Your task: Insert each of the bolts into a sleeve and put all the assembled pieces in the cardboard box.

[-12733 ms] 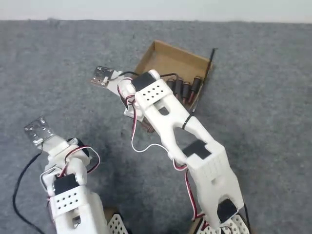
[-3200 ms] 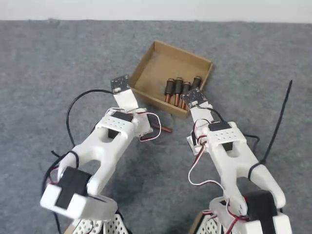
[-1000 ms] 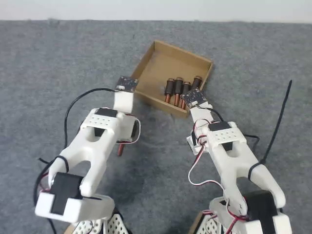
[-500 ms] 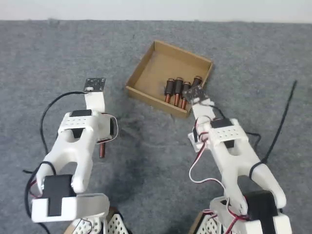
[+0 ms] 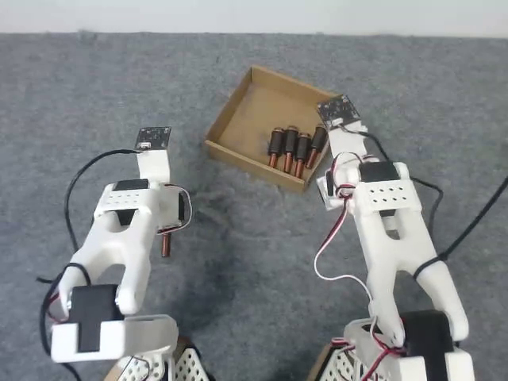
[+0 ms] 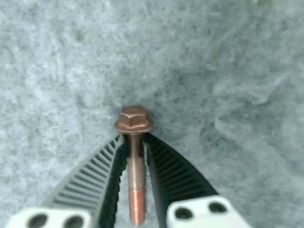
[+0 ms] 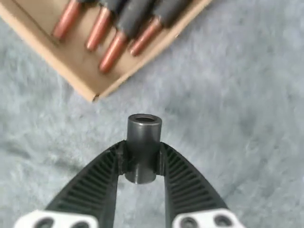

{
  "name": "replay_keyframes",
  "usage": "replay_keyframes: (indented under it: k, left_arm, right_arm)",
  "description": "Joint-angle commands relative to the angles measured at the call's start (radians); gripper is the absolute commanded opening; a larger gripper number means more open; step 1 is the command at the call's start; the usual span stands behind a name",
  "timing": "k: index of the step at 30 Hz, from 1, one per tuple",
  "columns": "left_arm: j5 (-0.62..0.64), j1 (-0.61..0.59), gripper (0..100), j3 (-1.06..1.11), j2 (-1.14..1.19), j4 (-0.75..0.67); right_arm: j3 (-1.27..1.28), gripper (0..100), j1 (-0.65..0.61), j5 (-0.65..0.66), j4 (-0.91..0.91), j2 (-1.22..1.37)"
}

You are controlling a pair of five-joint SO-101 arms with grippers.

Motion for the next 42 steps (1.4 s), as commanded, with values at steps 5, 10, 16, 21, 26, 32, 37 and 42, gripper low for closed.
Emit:
replay_keyframes:
  k: [5, 10, 16, 21, 26, 32, 37, 42]
  left_arm:
    - [-0.012, -0.006, 1, -0.005, -0.061, -0.018]
    - [-0.012, -0.006, 1, -0.005, -0.061, -0.02]
    - [-0.012, -0.006, 1, -0.005, -0.061, -0.021]
    - [-0.012, -0.006, 1, -0.005, -0.061, -0.025]
    - [-0.012, -0.006, 1, -0.005, -0.061, -0.025]
    - [-0.012, -0.006, 1, -0.007, -0.061, -0.025]
    - [-0.012, -0.006, 1, -0.008, -0.061, -0.026]
    - [-0.014, -0.005, 1, -0.01, -0.06, -0.028]
  right_arm:
    - [0.035, 0.7, -0.07, 0.011, -0.226, -0.012]
    - [0.153, 0.7, -0.111, 0.011, -0.526, -0.012]
    - [0.264, 0.7, -0.157, 0.011, -0.891, -0.012]
    - [0.322, 0.7, -0.223, 0.005, -1.072, -0.008]
    - [0.333, 0.7, -0.263, -0.198, -1.371, 0.108]
    - [0.302, 0.7, -0.272, -0.31, -1.75, 0.332]
    - [0.278, 0.7, -0.272, -0.31, -1.982, 0.509]
    - [0.313, 0.7, -0.288, -0.308, -2.163, 0.621]
